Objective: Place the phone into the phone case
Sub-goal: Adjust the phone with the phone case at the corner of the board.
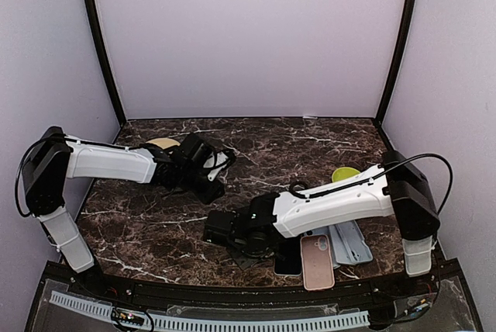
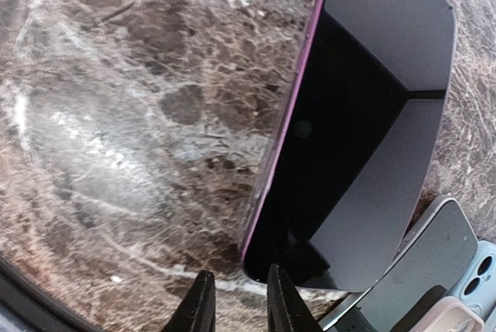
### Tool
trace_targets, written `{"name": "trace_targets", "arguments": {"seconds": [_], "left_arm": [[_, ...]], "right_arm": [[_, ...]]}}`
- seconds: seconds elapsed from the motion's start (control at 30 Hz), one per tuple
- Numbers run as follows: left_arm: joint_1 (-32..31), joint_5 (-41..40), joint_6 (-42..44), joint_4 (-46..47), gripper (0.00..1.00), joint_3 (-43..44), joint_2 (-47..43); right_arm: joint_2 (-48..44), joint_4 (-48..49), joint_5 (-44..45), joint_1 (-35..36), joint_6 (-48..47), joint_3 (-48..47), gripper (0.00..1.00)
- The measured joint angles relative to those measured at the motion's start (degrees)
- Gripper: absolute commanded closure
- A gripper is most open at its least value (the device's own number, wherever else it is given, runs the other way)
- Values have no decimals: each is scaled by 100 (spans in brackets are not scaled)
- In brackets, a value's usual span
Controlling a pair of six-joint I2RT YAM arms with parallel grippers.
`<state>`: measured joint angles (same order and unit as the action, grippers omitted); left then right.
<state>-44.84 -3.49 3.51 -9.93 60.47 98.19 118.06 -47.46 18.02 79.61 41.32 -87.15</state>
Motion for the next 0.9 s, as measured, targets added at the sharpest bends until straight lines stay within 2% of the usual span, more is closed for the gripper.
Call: {"name": "trace_targets", "arguments": {"seconds": [0.17, 0.47, 0.73, 0.8, 0.83, 0.9], "left_arm": [[0, 17, -17, 0, 61, 0, 22], [0, 66, -28, 0, 61, 0, 26], [0, 92, -31, 0, 60, 0, 28], [0, 105, -31, 0, 58, 0, 26], [0, 109, -31, -2, 56, 0, 28], [0, 109, -31, -4, 52, 0, 28]], "right_arm": [[24, -28, 203, 11, -11, 15, 87], [-81, 317, 214, -98, -63, 240, 90], [-151, 918, 175, -278, -120, 444, 85], [-153, 933, 149, -306, -162, 431, 79], [-157, 933, 127, -321, -173, 422, 71], [-184, 927, 37, -372, -234, 400, 41]]}}
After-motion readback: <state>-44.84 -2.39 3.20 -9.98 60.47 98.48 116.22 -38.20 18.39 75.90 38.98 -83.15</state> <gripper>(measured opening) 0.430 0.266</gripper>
